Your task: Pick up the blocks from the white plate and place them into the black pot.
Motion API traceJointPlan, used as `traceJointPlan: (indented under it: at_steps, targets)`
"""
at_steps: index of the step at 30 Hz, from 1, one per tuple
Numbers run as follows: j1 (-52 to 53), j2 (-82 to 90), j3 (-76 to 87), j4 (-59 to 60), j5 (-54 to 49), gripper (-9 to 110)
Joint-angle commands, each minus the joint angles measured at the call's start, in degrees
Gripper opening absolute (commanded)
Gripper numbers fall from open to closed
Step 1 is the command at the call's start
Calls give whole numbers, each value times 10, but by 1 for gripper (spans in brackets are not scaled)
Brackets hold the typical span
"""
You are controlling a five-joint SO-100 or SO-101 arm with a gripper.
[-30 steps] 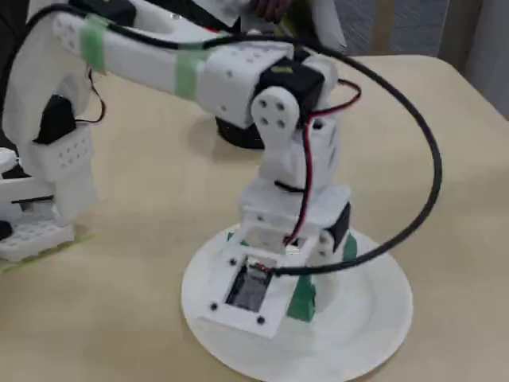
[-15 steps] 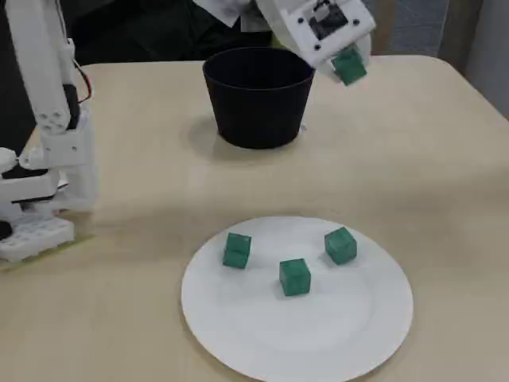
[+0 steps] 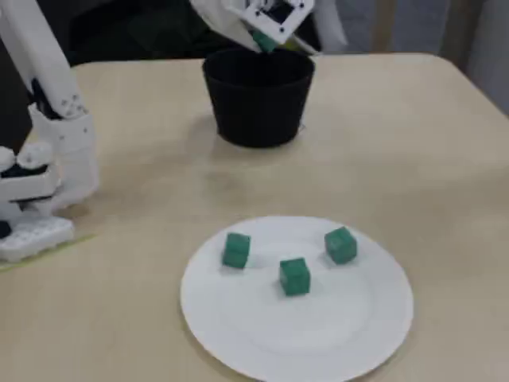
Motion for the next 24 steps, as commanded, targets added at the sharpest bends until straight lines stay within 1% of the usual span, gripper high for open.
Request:
traceJointPlan:
  at_steps: [1, 7, 9, 10, 12, 14, 17, 18, 19, 21, 22, 24]
  targets:
    - [2, -5, 2, -37, 0, -2]
    - [17, -23, 2, -54, 4, -2]
    - [20, -22, 2, -37, -7, 12]
    - [22, -22, 2, -33, -11, 17]
    - [25, -18, 2, -22, -23, 24]
    - [28, -16, 2, -13, -27, 27]
    - [33, -7, 2, -4, -33, 26]
    - [35, -4, 2, -4, -34, 23]
    - [39, 3, -1, 4, -36, 17]
    - [63, 28, -5, 33, -35, 1]
    - [86, 48, -5, 52, -37, -2]
    - [151, 91, -5, 91, -54, -2]
